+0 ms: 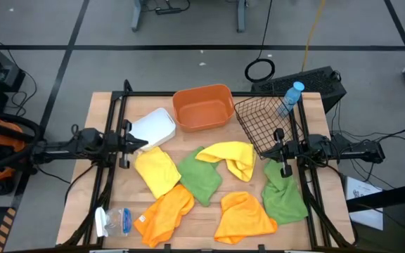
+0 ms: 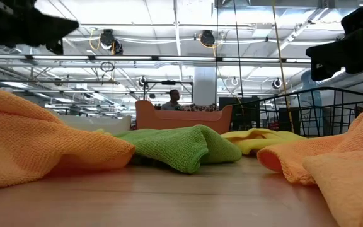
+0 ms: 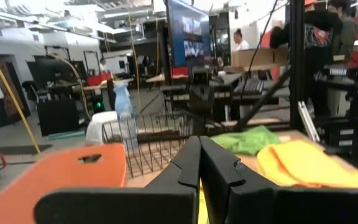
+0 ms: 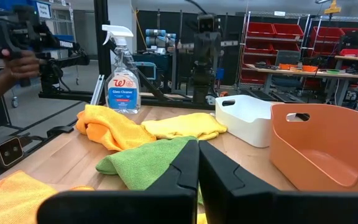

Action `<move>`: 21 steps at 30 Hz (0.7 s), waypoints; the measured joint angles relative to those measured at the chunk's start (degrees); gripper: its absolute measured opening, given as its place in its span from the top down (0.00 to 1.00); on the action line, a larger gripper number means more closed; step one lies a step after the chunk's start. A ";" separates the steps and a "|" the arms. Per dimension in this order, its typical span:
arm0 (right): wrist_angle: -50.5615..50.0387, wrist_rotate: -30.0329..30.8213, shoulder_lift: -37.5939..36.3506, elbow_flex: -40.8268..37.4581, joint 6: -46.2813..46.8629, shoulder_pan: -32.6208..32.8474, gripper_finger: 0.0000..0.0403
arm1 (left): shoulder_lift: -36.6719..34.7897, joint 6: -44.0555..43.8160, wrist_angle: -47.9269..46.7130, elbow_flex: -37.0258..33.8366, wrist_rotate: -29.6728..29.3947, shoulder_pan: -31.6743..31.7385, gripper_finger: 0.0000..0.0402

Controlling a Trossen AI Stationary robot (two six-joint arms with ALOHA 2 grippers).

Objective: Sort microfiber towel by color & place in baskets
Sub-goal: Put the left green towel into the wire basket

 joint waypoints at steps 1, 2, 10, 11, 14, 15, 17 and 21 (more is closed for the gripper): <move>-0.01 0.00 -0.02 0.02 0.01 0.01 1.00 | 0.10 -0.37 -1.25 1.16 0.00 0.01 0.98; 0.02 0.00 0.01 0.01 0.00 0.01 1.00 | 0.24 -0.69 -2.56 2.32 0.00 -0.01 0.98; 0.02 0.07 0.00 0.00 -0.90 0.01 1.00 | 4.53 -0.92 -7.87 12.34 0.01 0.00 0.98; 0.03 0.07 -0.02 -0.01 -0.92 0.01 1.00 | 5.32 -0.92 -8.12 13.53 0.00 0.01 0.98; 0.26 0.06 0.00 -0.03 -0.97 0.02 1.00 | 8.06 -0.97 -9.06 16.69 0.00 0.00 0.98; 0.28 0.06 -0.01 -0.03 -1.00 0.01 1.00 | 9.11 -1.33 -9.32 17.73 0.00 -0.01 0.98; 0.32 0.04 -0.01 -0.03 -1.03 0.00 1.00 | 11.27 -2.40 -10.01 20.11 0.02 -0.01 0.98; 0.39 0.04 0.01 -0.03 -1.05 0.00 1.00 | 15.87 -3.62 -11.29 24.56 0.13 -0.01 0.98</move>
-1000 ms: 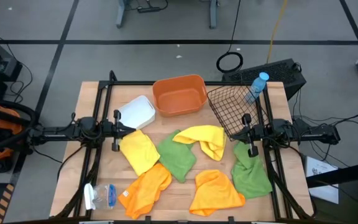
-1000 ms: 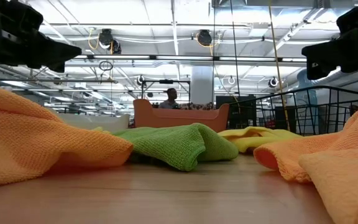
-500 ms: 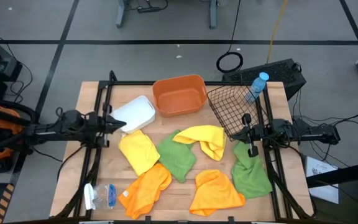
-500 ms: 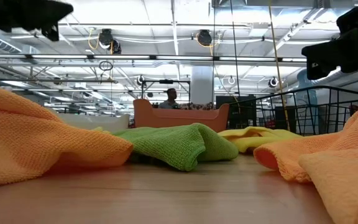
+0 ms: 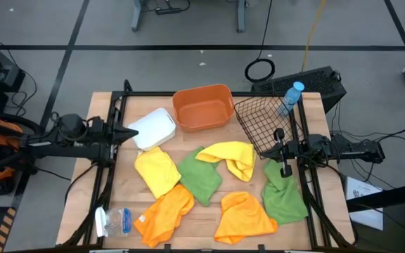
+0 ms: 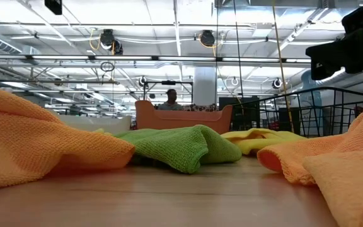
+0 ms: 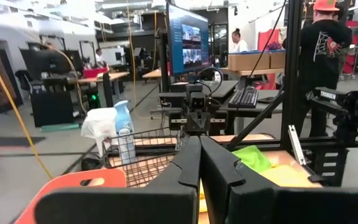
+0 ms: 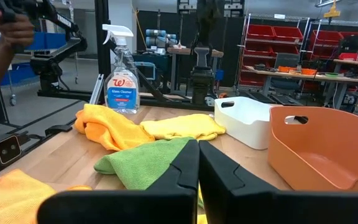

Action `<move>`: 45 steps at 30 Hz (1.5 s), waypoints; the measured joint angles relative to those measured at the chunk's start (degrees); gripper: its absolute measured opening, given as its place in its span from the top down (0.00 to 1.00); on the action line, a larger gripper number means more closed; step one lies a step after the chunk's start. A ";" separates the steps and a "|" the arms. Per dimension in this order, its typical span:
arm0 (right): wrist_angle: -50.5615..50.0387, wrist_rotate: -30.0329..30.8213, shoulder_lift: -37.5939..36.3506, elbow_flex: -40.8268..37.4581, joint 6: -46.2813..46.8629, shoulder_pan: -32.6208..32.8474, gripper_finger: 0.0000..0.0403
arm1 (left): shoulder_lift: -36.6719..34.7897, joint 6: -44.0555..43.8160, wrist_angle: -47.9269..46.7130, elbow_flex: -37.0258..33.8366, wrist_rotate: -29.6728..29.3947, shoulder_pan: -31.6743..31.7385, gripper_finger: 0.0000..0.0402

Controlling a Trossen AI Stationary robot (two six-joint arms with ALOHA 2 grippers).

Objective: Sort microfiber towel by color & place in baskets
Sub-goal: Put the left green towel into the wire basket

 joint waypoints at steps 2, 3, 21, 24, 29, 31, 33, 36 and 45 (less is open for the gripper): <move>0.00 0.01 -0.01 0.00 0.00 0.01 1.00 | 2.46 -0.27 -0.59 2.56 0.10 0.02 0.98; 0.00 0.00 0.00 0.00 0.00 0.02 1.00 | 3.47 -0.27 -0.75 3.71 0.46 0.02 0.98; 0.13 -0.02 0.00 0.00 11.27 0.02 1.00 | 22.54 0.17 -9.81 25.79 0.24 0.02 0.98; 0.17 0.00 0.00 0.00 12.16 0.01 1.00 | 25.49 0.05 -13.28 29.22 0.24 0.00 0.98; 0.26 0.00 0.00 0.00 15.58 0.02 1.00 | 30.27 -0.27 -20.05 32.82 0.24 0.01 0.98; 0.31 -0.02 -0.02 0.02 16.77 0.00 1.00 | 31.65 -0.27 -20.86 32.84 0.24 0.02 0.98; -0.02 -0.02 0.01 0.44 17.97 0.03 1.00 | 32.78 -0.27 -22.30 32.82 0.24 0.01 0.98; 0.07 -0.10 0.00 1.99 19.32 0.53 1.00 | 34.09 -0.26 -23.11 32.84 0.24 0.01 0.98; -7.15 0.21 3.25 15.49 18.20 2.75 1.00 | 35.28 -0.07 -23.14 32.84 0.24 0.00 0.98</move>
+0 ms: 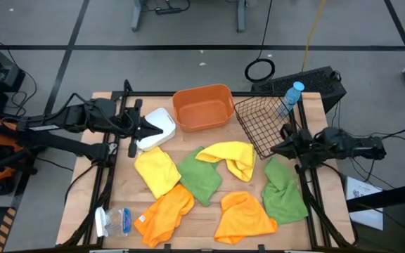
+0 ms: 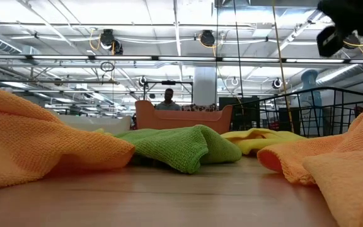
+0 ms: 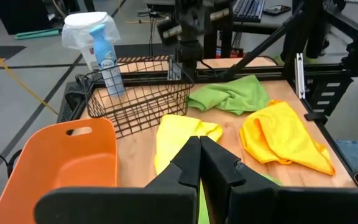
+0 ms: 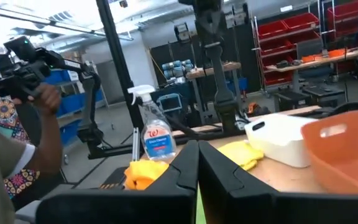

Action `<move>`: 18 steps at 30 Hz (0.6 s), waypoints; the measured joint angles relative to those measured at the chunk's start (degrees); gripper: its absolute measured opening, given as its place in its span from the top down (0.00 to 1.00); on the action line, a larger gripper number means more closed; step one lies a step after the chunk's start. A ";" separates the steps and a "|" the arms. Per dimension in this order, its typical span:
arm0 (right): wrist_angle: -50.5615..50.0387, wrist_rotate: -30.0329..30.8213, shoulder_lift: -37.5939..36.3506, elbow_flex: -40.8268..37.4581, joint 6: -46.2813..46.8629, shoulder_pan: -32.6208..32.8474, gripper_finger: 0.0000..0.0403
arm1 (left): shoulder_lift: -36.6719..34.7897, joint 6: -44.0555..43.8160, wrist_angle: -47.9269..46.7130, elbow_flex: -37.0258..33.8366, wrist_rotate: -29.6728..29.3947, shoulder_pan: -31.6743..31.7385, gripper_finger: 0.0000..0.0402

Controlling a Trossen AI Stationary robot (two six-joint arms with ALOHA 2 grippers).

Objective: Sort microfiber towel by color & place in baskets
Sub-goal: Put the left green towel into the wire basket

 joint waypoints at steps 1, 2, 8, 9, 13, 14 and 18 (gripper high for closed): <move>-2.75 0.70 1.15 2.96 -0.16 0.00 1.00 | -0.01 0.14 0.13 0.00 0.01 0.00 0.98; -5.67 1.65 2.51 6.18 -0.28 0.00 1.00 | -0.03 0.27 0.23 0.00 0.00 0.00 0.98; -20.56 4.47 13.15 24.22 -2.87 0.00 1.00 | 0.05 0.22 0.25 -0.01 -0.50 0.02 0.98; -21.16 4.45 14.65 26.67 -3.64 0.00 1.00 | 0.18 0.22 0.44 0.00 -0.53 0.00 0.98; -22.72 4.38 20.00 35.18 -5.92 0.00 1.00 | 0.31 0.17 1.28 -0.02 -0.57 0.00 0.98; -23.19 4.36 21.04 37.03 -6.02 0.00 1.00 | 0.27 0.14 1.54 -0.02 -0.59 0.00 0.98; -23.54 4.36 24.73 42.83 -5.98 0.00 1.00 | 0.33 -0.15 2.11 -0.02 -0.61 0.00 0.98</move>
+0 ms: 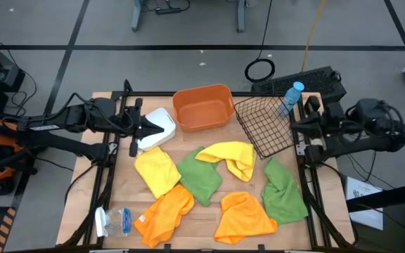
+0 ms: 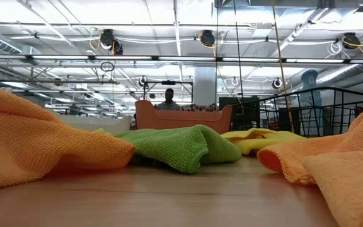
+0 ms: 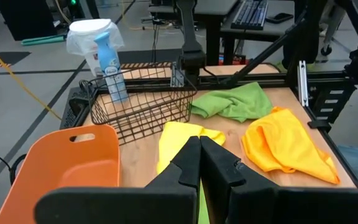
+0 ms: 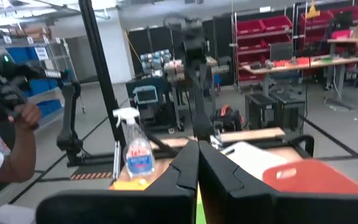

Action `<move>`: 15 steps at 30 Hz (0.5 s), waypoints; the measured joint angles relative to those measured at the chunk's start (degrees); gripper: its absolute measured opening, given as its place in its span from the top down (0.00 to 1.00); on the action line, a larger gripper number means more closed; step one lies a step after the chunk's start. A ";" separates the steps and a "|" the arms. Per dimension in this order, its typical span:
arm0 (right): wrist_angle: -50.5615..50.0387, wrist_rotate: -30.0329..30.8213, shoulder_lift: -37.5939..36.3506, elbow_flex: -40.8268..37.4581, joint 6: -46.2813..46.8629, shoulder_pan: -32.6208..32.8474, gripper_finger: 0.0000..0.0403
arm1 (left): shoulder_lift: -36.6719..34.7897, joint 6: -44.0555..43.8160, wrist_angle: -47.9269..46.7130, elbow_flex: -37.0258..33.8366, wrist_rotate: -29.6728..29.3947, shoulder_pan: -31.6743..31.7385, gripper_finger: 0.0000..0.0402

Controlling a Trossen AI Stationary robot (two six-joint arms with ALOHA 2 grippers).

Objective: Sort microfiber towel by color & place in baskets
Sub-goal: Put the left green towel into the wire basket

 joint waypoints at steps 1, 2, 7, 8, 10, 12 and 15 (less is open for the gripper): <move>-0.02 0.04 0.85 0.95 0.00 0.00 1.00 | -0.02 0.00 0.09 0.00 0.00 0.00 0.98; 0.00 0.16 1.70 1.68 0.00 0.00 1.00 | -0.04 0.00 0.11 0.00 0.00 0.00 0.98; -0.38 1.41 5.66 1.93 -1.34 -0.01 1.00 | 0.28 -0.54 0.59 -0.64 -0.02 -0.03 0.98; -0.37 1.39 6.38 1.54 -1.63 0.00 1.00 | 0.28 -1.30 0.79 -1.02 -0.03 -0.12 0.98; -0.23 1.27 7.85 0.63 -1.79 0.00 1.00 | 0.28 -1.98 2.15 -2.14 -0.04 -0.50 0.98; -0.20 1.25 9.09 -0.31 -1.79 0.00 1.00 | 0.28 -2.74 3.17 -3.55 -0.07 -1.19 0.98; -0.11 1.21 10.85 -2.02 -1.81 0.00 1.00 | 0.38 -4.42 4.42 -5.39 -0.22 -2.66 0.98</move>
